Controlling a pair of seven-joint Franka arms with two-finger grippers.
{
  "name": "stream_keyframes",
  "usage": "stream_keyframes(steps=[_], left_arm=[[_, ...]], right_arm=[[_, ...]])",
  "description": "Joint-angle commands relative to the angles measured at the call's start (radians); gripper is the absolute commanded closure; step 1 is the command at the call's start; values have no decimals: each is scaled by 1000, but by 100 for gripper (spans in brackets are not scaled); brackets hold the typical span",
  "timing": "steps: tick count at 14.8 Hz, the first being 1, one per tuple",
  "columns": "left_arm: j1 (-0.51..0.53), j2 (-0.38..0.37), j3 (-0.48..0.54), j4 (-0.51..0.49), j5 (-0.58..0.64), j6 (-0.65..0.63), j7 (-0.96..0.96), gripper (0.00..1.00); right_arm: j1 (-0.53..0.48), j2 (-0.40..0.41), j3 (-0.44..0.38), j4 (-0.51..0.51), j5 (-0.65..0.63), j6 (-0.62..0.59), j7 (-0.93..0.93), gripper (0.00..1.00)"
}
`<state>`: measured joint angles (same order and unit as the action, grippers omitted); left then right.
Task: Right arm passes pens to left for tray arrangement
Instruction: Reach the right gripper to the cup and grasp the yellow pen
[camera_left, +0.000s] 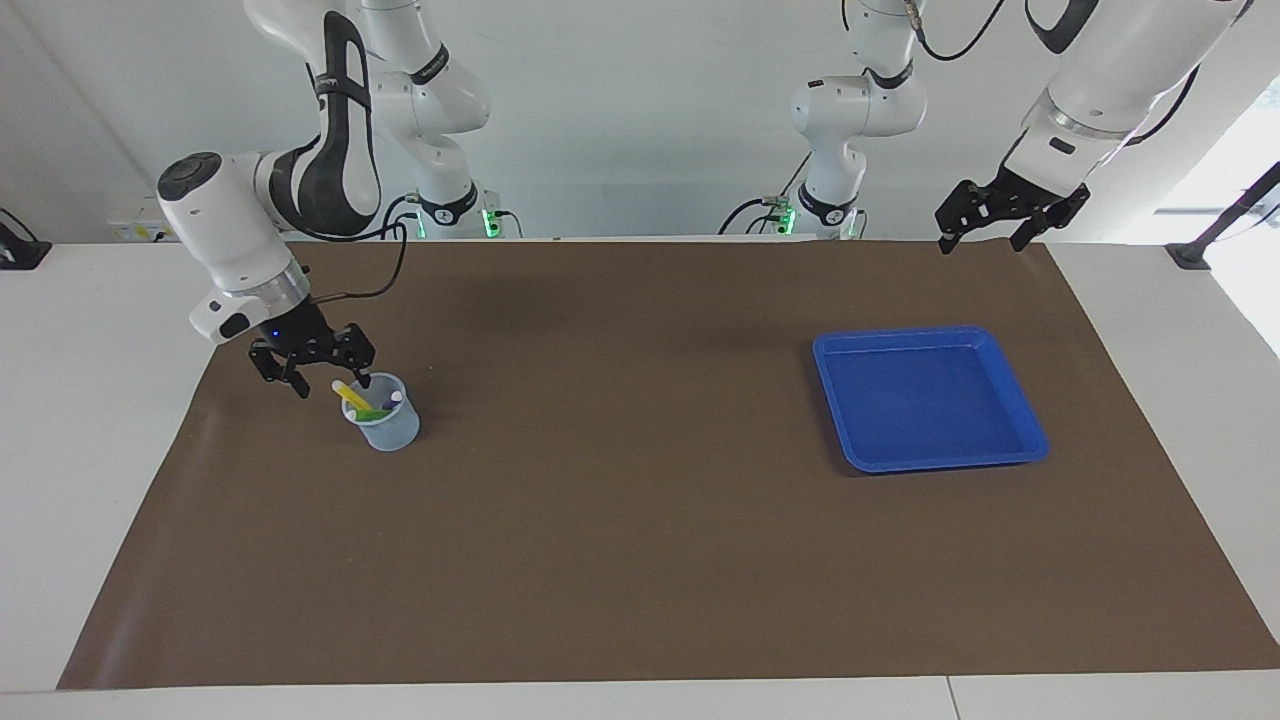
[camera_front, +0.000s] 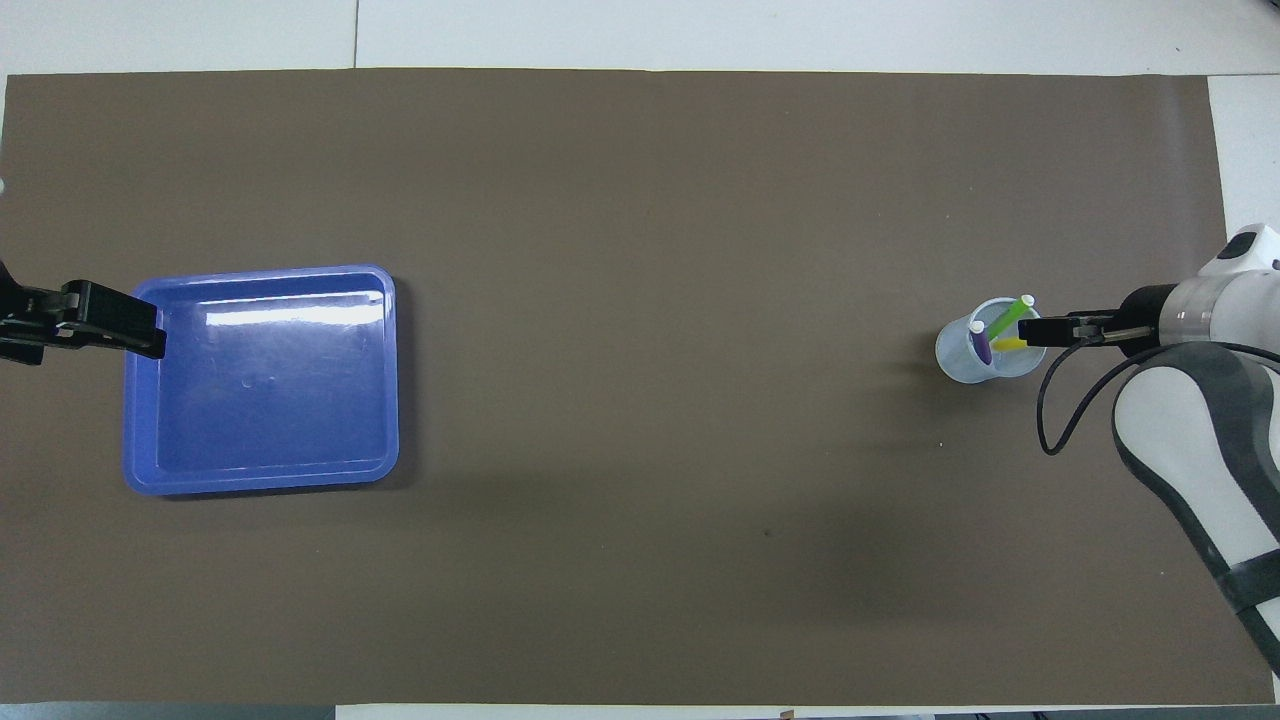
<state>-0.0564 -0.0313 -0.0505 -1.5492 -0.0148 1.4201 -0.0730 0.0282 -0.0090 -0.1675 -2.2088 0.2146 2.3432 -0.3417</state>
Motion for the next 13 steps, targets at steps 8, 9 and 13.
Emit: stream_keyframes(steps=[8, 9, 13], left_arm=[[10, -21, -6, -19, 10, 2, 4, 0], [10, -21, -6, -19, 10, 2, 2, 0], [10, -22, -6, -19, 10, -4, 2, 0]], right_arm=[[-14, -12, 2, -26, 46, 5, -37, 81], [-14, -14, 0, -26, 48, -4, -37, 100], [-16, -14, -7, -12, 46, -13, -37, 100]])
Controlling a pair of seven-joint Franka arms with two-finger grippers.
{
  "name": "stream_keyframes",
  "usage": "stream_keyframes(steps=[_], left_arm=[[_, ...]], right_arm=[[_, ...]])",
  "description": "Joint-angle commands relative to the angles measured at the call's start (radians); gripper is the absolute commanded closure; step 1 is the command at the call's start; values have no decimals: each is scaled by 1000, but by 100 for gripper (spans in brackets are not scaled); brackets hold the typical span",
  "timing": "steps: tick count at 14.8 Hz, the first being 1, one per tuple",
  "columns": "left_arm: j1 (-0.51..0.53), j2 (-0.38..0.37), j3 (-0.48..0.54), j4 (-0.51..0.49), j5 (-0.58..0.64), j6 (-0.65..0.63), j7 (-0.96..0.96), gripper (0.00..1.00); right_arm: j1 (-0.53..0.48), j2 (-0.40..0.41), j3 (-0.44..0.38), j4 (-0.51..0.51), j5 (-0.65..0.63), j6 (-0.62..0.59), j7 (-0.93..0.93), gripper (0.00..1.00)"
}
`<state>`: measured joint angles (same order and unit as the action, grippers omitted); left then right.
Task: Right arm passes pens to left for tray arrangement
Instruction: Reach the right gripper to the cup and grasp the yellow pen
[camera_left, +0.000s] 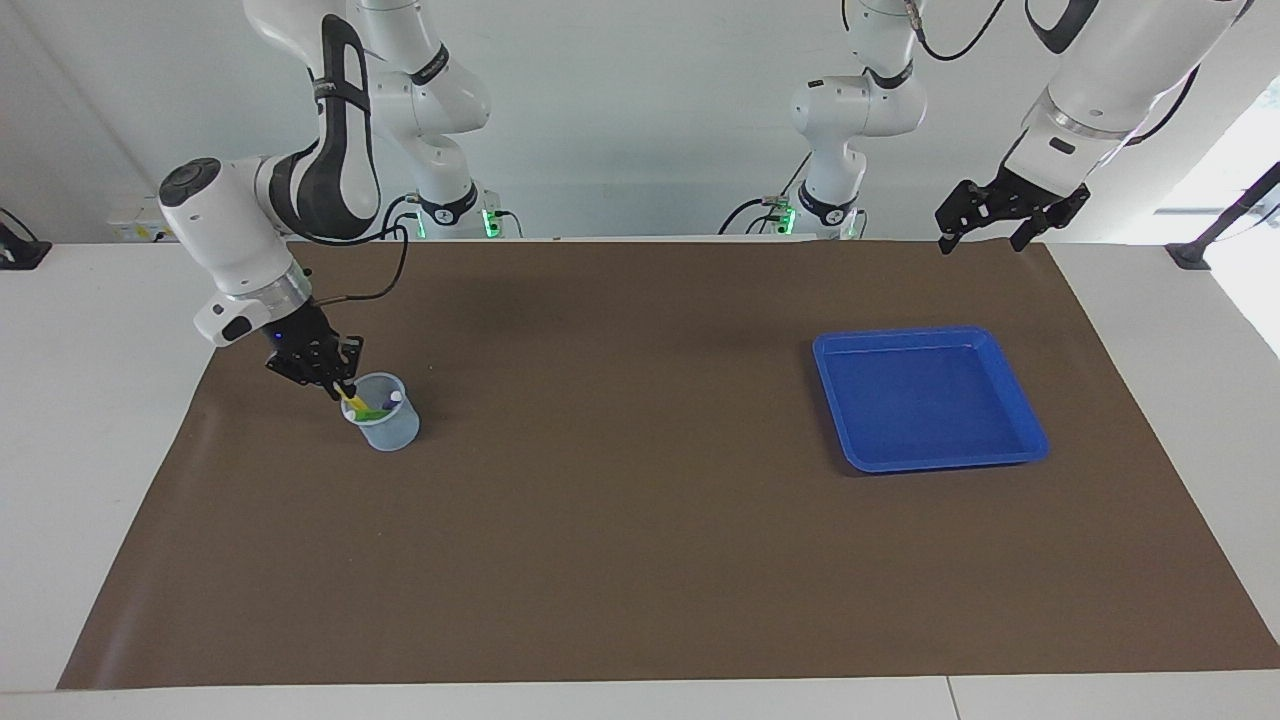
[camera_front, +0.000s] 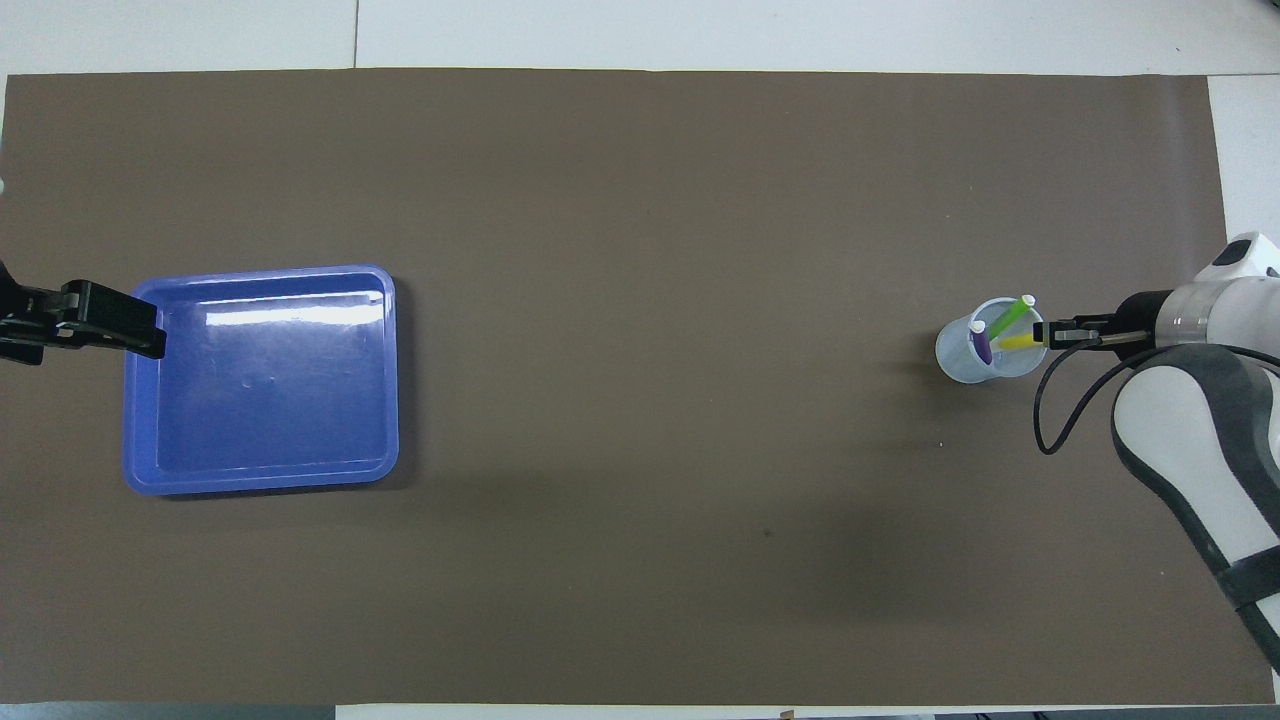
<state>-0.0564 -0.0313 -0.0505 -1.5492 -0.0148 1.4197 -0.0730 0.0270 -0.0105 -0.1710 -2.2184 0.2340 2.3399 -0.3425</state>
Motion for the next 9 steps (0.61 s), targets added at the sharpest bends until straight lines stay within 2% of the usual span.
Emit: stream_keyframes(steps=[1, 3, 6, 9], left_arm=[[10, -22, -6, -19, 10, -11, 2, 0], [9, -25, -6, -19, 10, -13, 2, 0], [10, -45, -5, -26, 10, -10, 4, 0], [27, -64, -3, -51, 10, -10, -2, 0]], right_arm=[[-13, -14, -4, 9, 27, -10, -35, 100], [-13, -25, -1, 40, 27, -22, -32, 100], [-10, -60, 8, 120, 25, -164, 0, 100], [-6, -62, 16, 231, 21, -314, 104, 100]])
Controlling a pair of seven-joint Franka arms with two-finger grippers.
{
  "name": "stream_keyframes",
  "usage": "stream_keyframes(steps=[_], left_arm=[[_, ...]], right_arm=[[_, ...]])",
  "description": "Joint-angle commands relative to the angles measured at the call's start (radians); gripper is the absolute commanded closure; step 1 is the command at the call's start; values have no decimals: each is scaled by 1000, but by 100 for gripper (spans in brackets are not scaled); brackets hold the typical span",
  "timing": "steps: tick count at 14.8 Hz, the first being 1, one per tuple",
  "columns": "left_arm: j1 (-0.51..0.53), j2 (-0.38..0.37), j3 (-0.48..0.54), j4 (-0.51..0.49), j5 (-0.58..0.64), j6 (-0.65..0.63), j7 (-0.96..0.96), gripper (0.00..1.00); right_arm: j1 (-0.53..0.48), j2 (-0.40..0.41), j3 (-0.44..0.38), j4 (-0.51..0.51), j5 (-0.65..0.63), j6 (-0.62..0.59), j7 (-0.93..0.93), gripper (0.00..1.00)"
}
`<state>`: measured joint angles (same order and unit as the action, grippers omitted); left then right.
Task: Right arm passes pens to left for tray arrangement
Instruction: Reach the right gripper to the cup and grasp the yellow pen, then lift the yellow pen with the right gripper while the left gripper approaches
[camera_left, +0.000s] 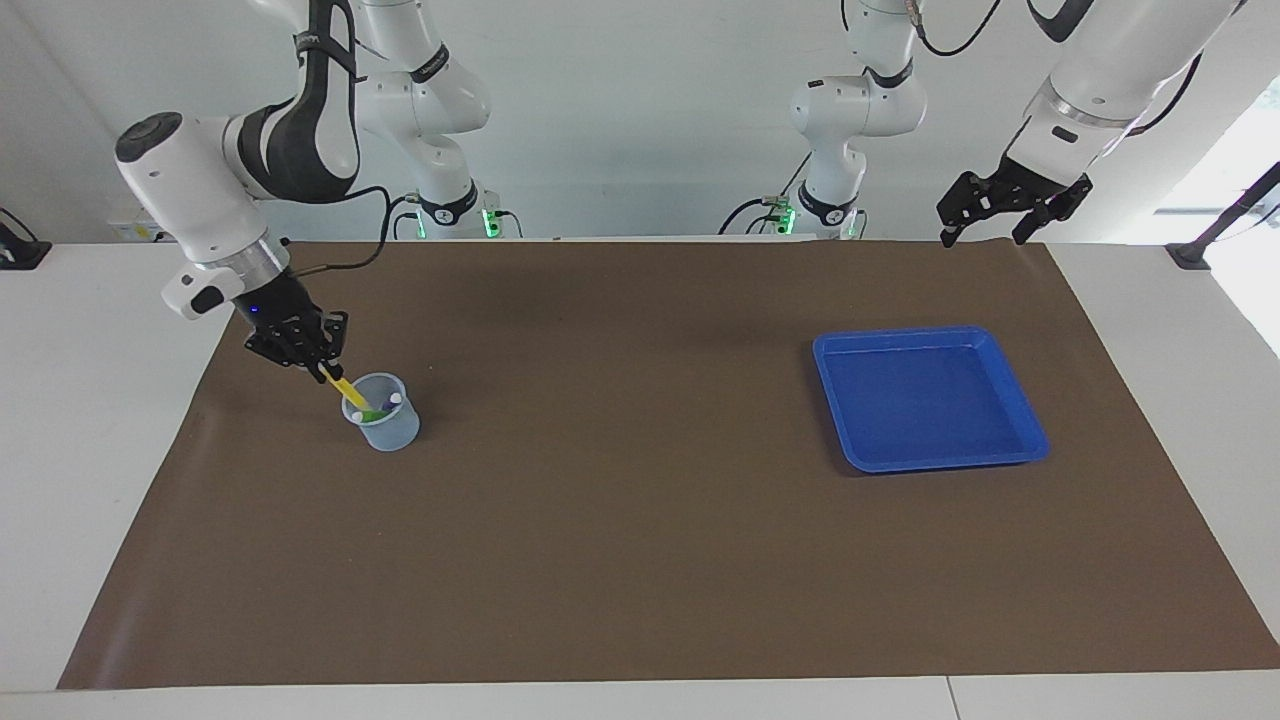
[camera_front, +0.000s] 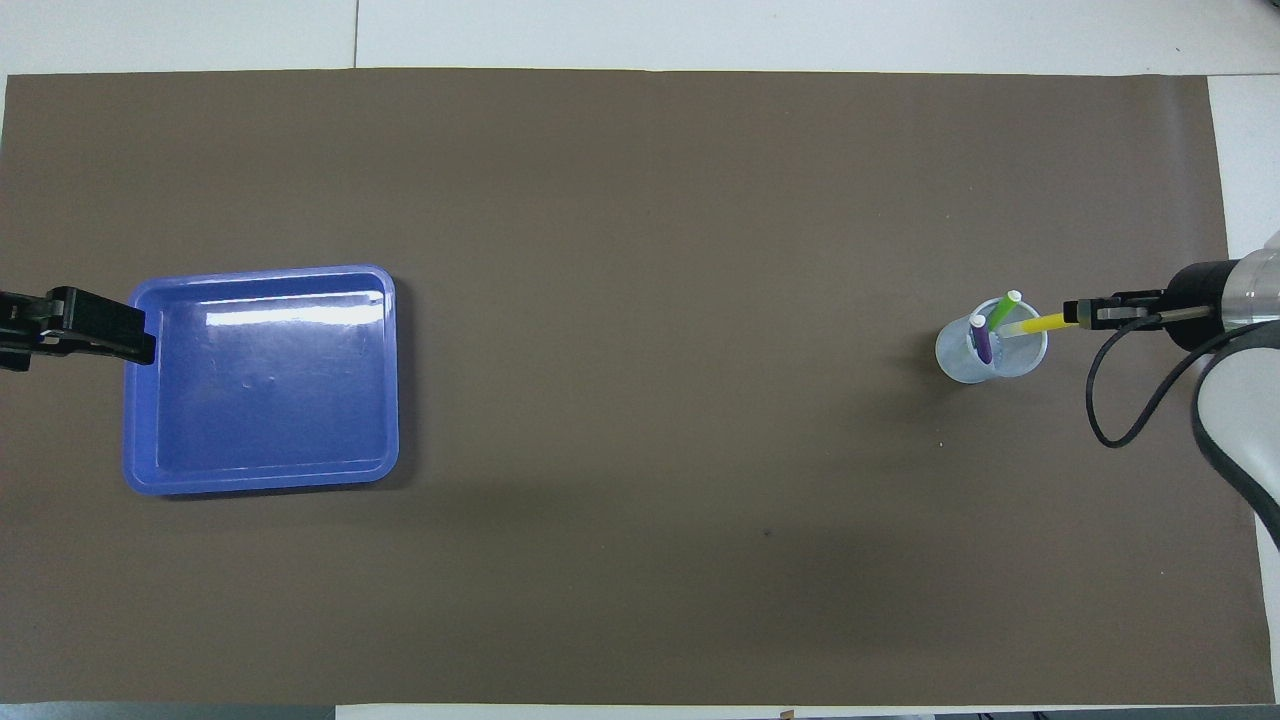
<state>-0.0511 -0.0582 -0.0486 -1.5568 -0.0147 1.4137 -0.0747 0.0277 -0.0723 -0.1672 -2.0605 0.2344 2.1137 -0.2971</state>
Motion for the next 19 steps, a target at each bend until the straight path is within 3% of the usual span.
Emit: stream_keyframes(steps=[1, 5, 8, 11, 15, 19], left_arm=[[22, -37, -5, -43, 10, -2, 1, 0], [30, -48, -4, -63, 9, 5, 4, 0], [56, -57, -5, -84, -43, 13, -41, 0], [68, -71, -5, -124, -186, 92, -337, 0], [54, -80, -7, -160, -362, 215, -751, 0], [-5, -77, -17, -180, -429, 365, -1136, 0]], right_arm=[[-6, 3, 27, 112, 20, -130, 114, 100], [-5, 28, 138, 230, 28, -222, 486, 100], [-5, 39, 237, 249, 104, -201, 750, 100], [-3, 39, 311, 249, 250, -178, 913, 100], [-3, 51, 432, 249, 382, -52, 1168, 100], [-2, 109, 524, 308, 525, 29, 1360, 100]])
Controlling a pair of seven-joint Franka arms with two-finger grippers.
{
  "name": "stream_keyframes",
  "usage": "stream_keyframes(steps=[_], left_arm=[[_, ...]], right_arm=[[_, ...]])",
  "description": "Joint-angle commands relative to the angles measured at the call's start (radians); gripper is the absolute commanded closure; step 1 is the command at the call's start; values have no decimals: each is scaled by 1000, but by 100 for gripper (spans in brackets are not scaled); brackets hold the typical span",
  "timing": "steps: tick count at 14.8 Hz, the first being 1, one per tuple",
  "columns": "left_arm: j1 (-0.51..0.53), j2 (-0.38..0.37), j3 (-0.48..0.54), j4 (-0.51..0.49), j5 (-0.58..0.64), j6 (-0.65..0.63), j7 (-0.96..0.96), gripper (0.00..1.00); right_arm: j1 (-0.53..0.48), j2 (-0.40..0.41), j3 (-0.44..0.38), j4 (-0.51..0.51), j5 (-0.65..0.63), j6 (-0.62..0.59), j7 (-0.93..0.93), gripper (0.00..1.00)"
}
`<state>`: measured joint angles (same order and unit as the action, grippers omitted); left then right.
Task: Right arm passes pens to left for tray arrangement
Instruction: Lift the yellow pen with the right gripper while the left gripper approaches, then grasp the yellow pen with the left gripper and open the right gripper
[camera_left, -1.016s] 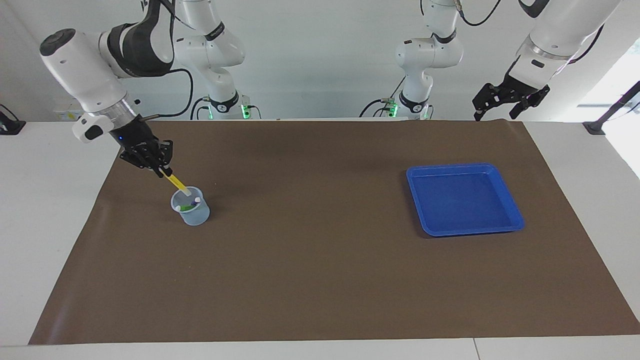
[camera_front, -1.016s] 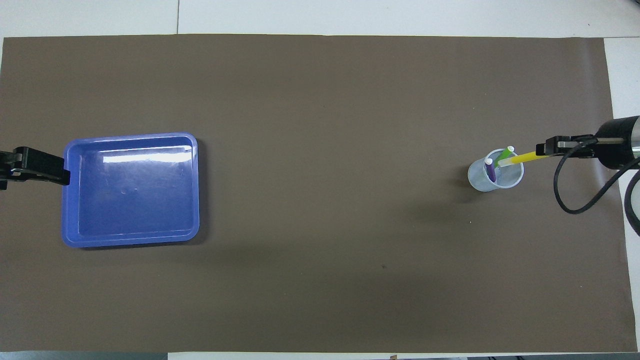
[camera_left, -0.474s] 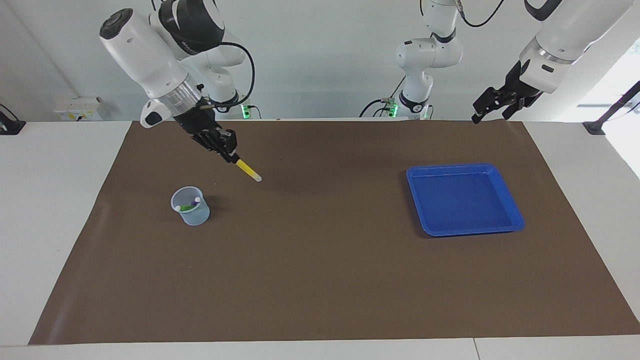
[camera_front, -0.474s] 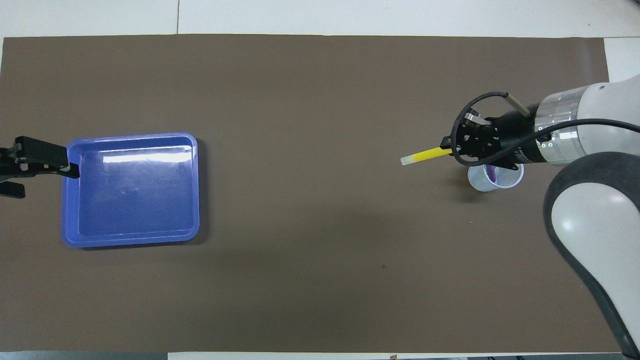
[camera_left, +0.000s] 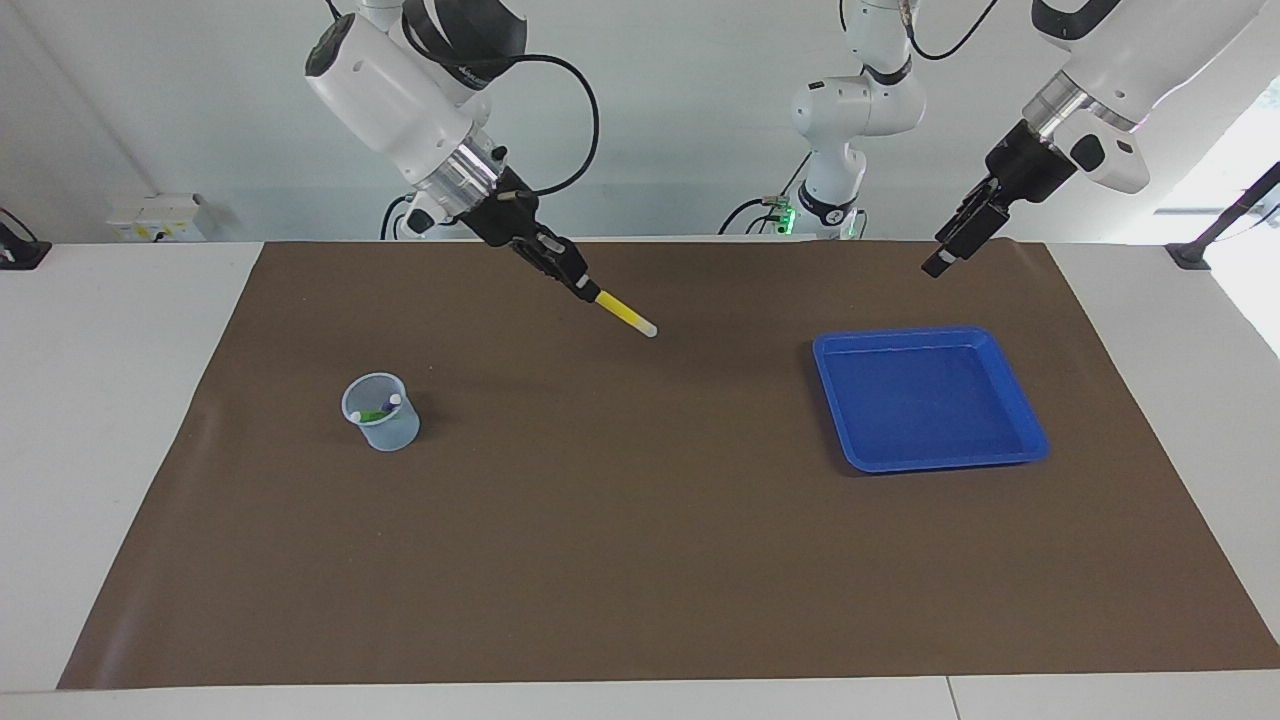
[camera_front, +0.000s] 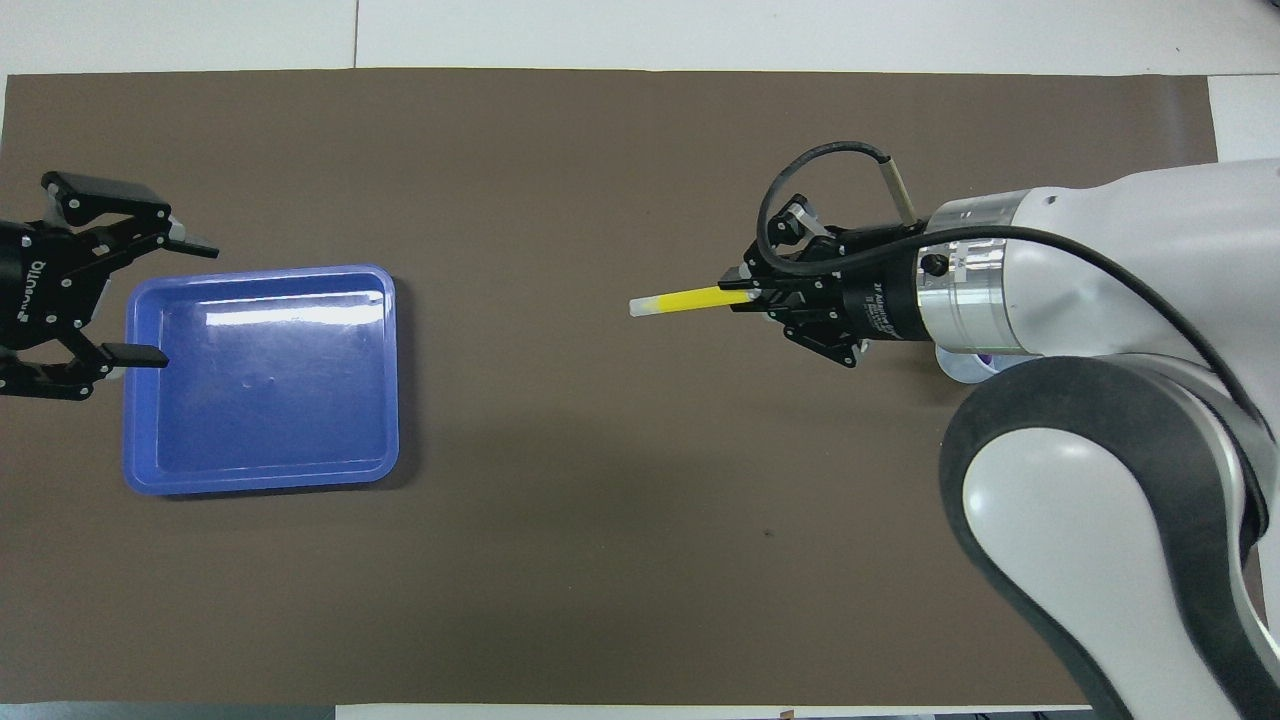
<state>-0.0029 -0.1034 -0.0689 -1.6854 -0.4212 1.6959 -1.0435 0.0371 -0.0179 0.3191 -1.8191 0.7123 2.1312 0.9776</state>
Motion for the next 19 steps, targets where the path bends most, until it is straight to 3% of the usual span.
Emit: stream_keyframes(steps=[1, 5, 10, 13, 19], left_arm=[[-78, -32, 3, -54, -22, 102, -249, 0], [-147, -33, 3, -59, -22, 122, -579, 0], [-216, -33, 0, -66, -21, 165, -866, 0], [-267, -55, 0, -128, -21, 258, -929, 0], [-305, -75, -8, -181, -21, 297, -946, 0]], right_arm=[[-11, 76, 58, 96, 49, 12, 128, 100], [-11, 174, 124, 205, 52, 13, 297, 100], [-5, 194, 164, 216, 105, -7, 383, 100], [-3, 194, 189, 218, 104, -8, 446, 100], [3, 194, 212, 218, 98, 18, 457, 100]])
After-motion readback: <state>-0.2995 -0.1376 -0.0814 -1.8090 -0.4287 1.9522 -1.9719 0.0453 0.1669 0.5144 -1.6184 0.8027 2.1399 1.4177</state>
